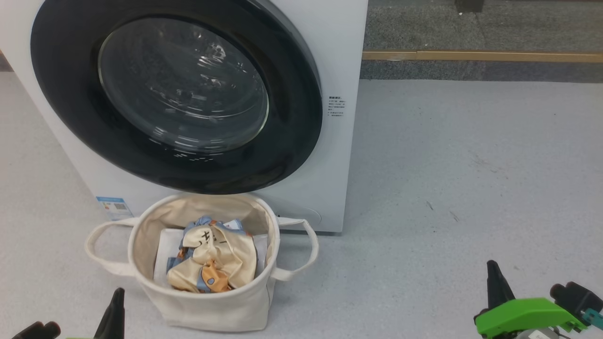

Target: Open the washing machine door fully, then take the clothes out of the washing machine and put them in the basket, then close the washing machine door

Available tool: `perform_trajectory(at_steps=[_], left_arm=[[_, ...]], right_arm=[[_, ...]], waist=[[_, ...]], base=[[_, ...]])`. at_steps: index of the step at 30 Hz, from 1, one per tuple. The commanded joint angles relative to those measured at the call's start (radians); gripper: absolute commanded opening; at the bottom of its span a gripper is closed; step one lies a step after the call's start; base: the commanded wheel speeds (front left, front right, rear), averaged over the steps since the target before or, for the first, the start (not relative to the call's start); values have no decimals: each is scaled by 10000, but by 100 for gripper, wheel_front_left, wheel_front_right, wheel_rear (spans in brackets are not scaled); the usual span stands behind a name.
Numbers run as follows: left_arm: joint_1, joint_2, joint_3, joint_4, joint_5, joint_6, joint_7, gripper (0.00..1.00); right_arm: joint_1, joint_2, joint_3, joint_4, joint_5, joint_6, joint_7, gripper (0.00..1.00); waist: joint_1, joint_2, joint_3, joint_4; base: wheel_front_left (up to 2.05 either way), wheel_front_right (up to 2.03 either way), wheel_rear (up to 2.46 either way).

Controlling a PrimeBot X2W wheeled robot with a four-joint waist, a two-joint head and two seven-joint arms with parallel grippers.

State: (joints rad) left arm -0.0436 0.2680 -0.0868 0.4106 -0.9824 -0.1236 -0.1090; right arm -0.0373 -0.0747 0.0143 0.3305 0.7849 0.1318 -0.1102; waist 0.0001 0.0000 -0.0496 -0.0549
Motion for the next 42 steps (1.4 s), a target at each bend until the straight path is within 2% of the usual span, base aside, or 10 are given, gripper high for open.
perform_trajectory(at_steps=[1, 42], left_arm=[[-547, 93, 308, -369, -202, -28, 63, 0], [-601, -1145, 1238, -1069, -3503, -52, 1244, 0]], right_arm=[[-569, -40, -23, -369, 268, -5, 72, 0], [-644, 115, -715, -635, 4609, -8, 1256, 0]], waist=[[-1, 0, 9, 10], [-1, 0, 291, 304]], base=[[0, 0, 0], [0, 0, 0]])
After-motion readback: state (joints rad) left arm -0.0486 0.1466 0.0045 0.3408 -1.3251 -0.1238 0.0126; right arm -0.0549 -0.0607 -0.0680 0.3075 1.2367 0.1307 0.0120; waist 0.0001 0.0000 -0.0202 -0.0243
